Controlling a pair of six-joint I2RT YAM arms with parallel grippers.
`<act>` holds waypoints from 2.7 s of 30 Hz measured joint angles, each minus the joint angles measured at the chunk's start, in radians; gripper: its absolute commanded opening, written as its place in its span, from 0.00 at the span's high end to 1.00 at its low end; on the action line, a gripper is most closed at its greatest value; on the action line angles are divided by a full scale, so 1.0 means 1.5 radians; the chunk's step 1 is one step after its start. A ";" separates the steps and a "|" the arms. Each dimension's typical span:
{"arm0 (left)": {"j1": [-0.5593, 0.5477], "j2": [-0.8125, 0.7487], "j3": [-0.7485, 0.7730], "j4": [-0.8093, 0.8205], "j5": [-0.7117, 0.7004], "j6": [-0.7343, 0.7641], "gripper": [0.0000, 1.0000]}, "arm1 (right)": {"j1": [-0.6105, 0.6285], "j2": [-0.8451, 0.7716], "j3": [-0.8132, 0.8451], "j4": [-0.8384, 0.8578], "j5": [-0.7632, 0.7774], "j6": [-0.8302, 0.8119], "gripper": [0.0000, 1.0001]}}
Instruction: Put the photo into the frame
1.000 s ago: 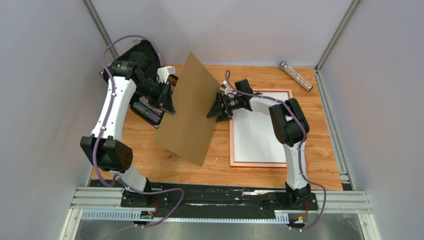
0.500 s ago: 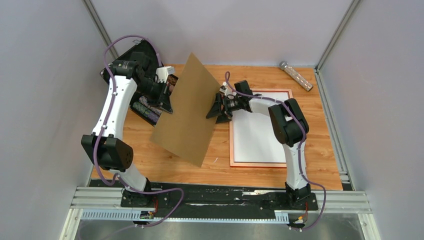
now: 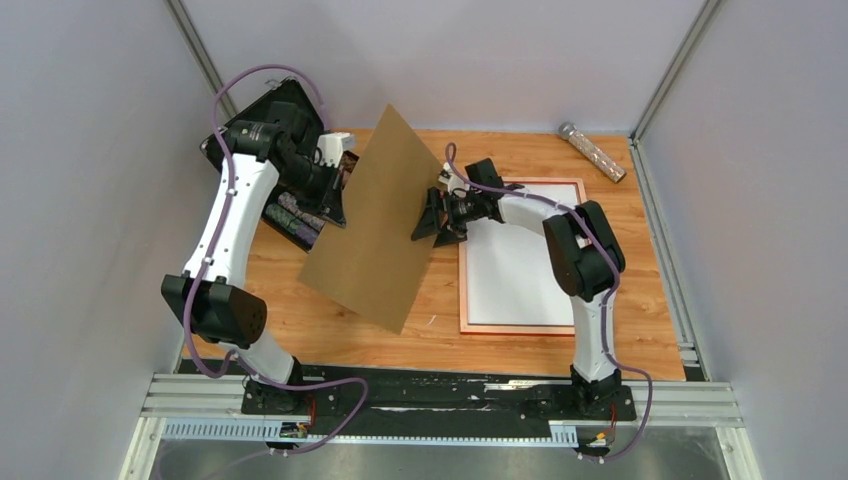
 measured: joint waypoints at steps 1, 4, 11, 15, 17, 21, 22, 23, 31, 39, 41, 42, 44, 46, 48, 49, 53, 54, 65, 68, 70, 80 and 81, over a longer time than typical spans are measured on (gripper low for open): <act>-0.003 -0.004 0.000 0.000 0.000 0.000 1.00 | 0.002 -0.010 0.000 -0.017 0.017 -0.013 0.00; -0.010 -0.016 -0.001 0.002 0.001 0.000 1.00 | 0.006 -0.042 0.000 -0.062 0.068 -0.050 0.00; -0.016 -0.042 -0.013 -0.003 -0.002 0.000 1.00 | -0.001 -0.086 0.000 -0.077 0.120 -0.100 0.00; -0.016 -0.051 -0.022 0.000 -0.003 -0.001 1.00 | -0.022 -0.086 0.000 -0.084 0.114 -0.111 0.00; -0.016 -0.056 -0.027 -0.001 -0.004 0.000 1.00 | -0.039 -0.086 0.000 -0.085 0.100 -0.114 0.00; -0.016 -0.063 -0.037 -0.003 -0.011 0.000 1.00 | -0.067 -0.089 -0.002 -0.088 0.084 -0.125 0.00; -0.016 -0.064 -0.037 -0.004 -0.013 0.000 1.00 | -0.074 -0.093 -0.005 -0.088 0.084 -0.127 0.00; -0.016 -0.064 -0.037 -0.004 -0.014 -0.001 1.00 | -0.078 -0.099 -0.009 -0.089 0.085 -0.128 0.00; -0.016 -0.064 -0.037 -0.004 0.002 0.000 1.00 | -0.063 -0.188 -0.018 -0.090 0.087 -0.117 0.01; -0.016 -0.061 -0.036 -0.001 0.048 0.002 1.00 | -0.024 -0.199 0.074 -0.056 0.051 -0.053 0.01; -0.016 -0.057 -0.033 -0.002 0.061 0.005 1.00 | -0.018 -0.189 0.091 -0.045 0.038 -0.041 0.02; -0.016 -0.056 -0.032 -0.002 0.067 0.007 1.00 | -0.016 -0.181 0.096 -0.039 0.031 -0.036 0.02; -0.016 -0.052 -0.028 -0.003 0.081 0.012 1.00 | -0.016 -0.162 0.098 -0.028 0.019 -0.028 0.03; -0.016 -0.051 -0.023 -0.002 0.090 0.014 0.99 | -0.016 -0.141 0.097 -0.025 0.005 -0.018 0.04; -0.016 -0.051 -0.020 -0.001 0.097 0.015 0.99 | -0.017 -0.117 0.092 -0.019 -0.015 -0.011 0.04; -0.015 -0.051 -0.018 -0.001 0.100 0.015 0.98 | -0.018 -0.107 0.088 -0.017 -0.026 -0.009 0.05; -0.013 -0.050 -0.009 -0.001 0.109 0.014 0.98 | -0.022 -0.081 0.077 -0.009 -0.061 -0.003 0.06; -0.013 -0.048 -0.003 -0.003 0.110 0.014 0.97 | -0.023 -0.074 0.075 -0.002 -0.071 -0.001 0.06; -0.012 -0.031 0.045 -0.002 0.151 0.015 0.73 | -0.001 -0.017 0.050 0.048 -0.121 0.021 0.07; -0.012 -0.031 0.038 0.005 0.169 0.015 0.63 | 0.012 0.003 0.050 0.053 -0.125 0.026 0.07; -0.013 -0.031 0.027 0.017 0.188 0.016 0.58 | 0.019 0.013 0.050 0.054 -0.126 0.028 0.07; -0.034 -0.031 -0.004 0.058 0.251 0.018 0.26 | 0.027 0.019 0.049 0.069 -0.128 0.029 0.08; -0.036 -0.031 -0.004 0.061 0.253 0.018 0.25 | 0.026 0.019 0.049 0.070 -0.128 0.029 0.08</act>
